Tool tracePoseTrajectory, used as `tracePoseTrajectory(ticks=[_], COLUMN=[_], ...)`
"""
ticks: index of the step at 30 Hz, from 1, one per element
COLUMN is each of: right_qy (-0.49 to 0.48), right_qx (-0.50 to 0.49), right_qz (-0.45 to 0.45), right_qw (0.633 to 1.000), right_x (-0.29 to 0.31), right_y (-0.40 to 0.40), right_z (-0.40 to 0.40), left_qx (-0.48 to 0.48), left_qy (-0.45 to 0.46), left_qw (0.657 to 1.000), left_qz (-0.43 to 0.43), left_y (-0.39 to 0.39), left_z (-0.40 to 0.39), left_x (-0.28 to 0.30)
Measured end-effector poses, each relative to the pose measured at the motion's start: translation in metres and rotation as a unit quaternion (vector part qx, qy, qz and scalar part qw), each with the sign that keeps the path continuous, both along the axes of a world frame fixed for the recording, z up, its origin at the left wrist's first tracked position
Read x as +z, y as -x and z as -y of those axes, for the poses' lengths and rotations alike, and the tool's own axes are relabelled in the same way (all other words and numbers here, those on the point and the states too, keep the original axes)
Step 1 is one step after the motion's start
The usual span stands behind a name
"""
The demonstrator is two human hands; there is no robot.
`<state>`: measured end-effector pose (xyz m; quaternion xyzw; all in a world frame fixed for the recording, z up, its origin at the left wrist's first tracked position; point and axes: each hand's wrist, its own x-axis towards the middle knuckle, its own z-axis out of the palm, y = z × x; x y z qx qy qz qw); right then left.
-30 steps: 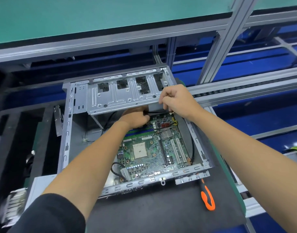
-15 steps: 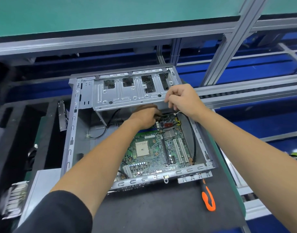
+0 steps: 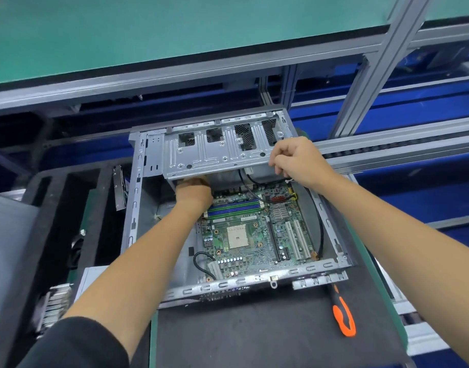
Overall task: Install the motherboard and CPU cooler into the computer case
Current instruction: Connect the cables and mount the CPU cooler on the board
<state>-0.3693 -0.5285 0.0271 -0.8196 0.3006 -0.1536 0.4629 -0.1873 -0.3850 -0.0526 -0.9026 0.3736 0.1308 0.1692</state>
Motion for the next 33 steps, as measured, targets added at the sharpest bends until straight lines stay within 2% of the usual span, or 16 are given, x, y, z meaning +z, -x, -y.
tracePoseTrajectory(ticks=[3,6,8,11,14,18,20,22,23,25,27,30,33], right_qy=[0.006,0.017,0.026,0.033,0.038,0.058,0.069,0.074,0.076,0.082,0.09,0.095,0.095], right_qx=[0.001,0.003,0.003,0.007,0.007,0.01,0.013,0.014,0.014,0.017,0.021,0.026,0.023], right_qz=[-0.006,-0.012,-0.013,-0.018,-0.022,-0.032,-0.038,-0.041,-0.043,-0.047,-0.049,-0.048,-0.045], right_qw=[1.0,1.0,1.0,0.999,0.999,0.998,0.997,0.996,0.996,0.995,0.995,0.994,0.994], right_x=[0.001,0.001,0.001,0.003,0.004,0.004,0.004,0.003,0.003,0.002,0.001,0.001,0.001], right_y=[0.0,0.001,0.001,0.0,0.0,0.0,-0.001,-0.001,-0.001,-0.001,-0.001,0.0,0.0], right_z=[-0.001,-0.002,-0.003,-0.003,-0.004,-0.006,-0.008,-0.009,-0.009,-0.01,-0.01,-0.01,-0.01], left_qx=[0.027,0.047,0.056,0.052,0.071,0.031,0.025,0.03,0.024,-0.005,-0.035,-0.027,-0.027], left_qy=[0.0,0.053,0.081,0.064,0.097,0.131,0.182,0.219,0.219,0.211,0.214,0.218,0.183], left_qw=[0.999,0.995,0.993,0.995,0.988,0.98,0.951,0.893,0.872,0.855,0.857,0.874,0.917], left_qz=[-0.037,-0.065,-0.061,-0.052,-0.098,-0.143,-0.25,-0.393,-0.437,-0.474,-0.468,-0.434,-0.354], left_y=[0.007,0.003,0.0,-0.001,0.0,0.001,0.004,0.007,0.008,0.008,0.008,0.005,0.0], left_z=[0.008,0.008,0.004,-0.001,0.0,-0.001,-0.003,-0.007,-0.01,-0.014,-0.016,-0.014,-0.016], left_x=[-0.004,-0.004,-0.001,0.006,0.013,0.017,0.02,0.023,0.025,0.026,0.028,0.03,0.021])
